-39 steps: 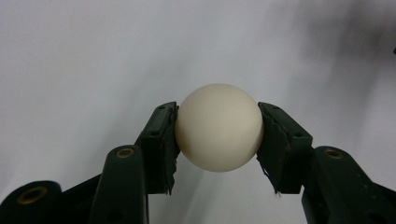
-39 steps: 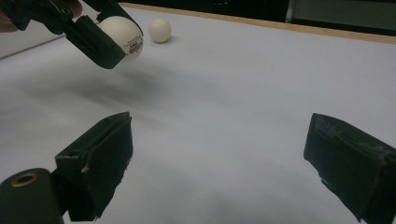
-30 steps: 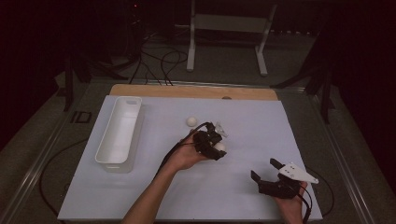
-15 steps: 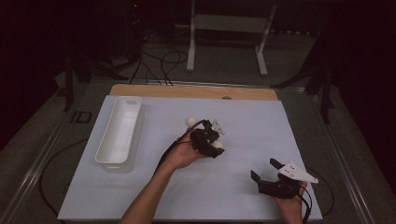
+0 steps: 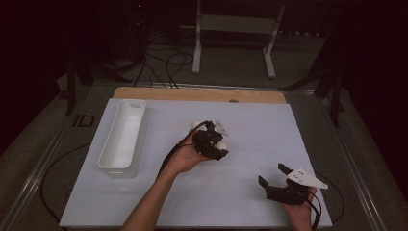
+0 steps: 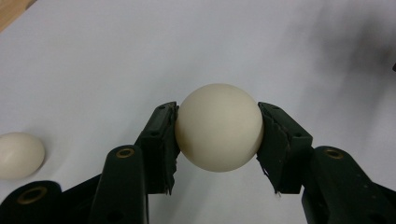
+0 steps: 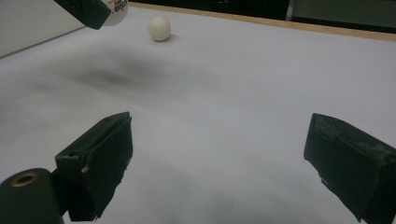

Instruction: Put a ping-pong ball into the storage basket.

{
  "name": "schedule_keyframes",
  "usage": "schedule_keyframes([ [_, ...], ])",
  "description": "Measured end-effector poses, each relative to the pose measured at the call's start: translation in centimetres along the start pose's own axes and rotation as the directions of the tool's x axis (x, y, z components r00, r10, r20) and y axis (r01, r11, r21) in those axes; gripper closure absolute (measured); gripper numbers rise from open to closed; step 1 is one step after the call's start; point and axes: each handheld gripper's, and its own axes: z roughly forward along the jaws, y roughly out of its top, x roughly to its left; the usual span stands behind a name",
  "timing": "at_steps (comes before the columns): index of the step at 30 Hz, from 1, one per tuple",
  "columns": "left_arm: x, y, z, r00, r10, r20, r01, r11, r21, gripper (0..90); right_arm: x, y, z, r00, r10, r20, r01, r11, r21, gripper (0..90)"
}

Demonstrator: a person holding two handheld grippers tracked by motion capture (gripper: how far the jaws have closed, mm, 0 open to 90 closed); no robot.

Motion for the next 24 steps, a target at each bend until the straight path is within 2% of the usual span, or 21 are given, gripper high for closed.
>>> schedule_keyframes([
  [24,0.9,-0.3,-1.4,0.9984,-0.041,-0.039,0.04,0.9988,-0.027,51.2,0.0,0.0,0.0,1.0,-0.002,0.003,0.002,1.0,0.002,7.6],
])
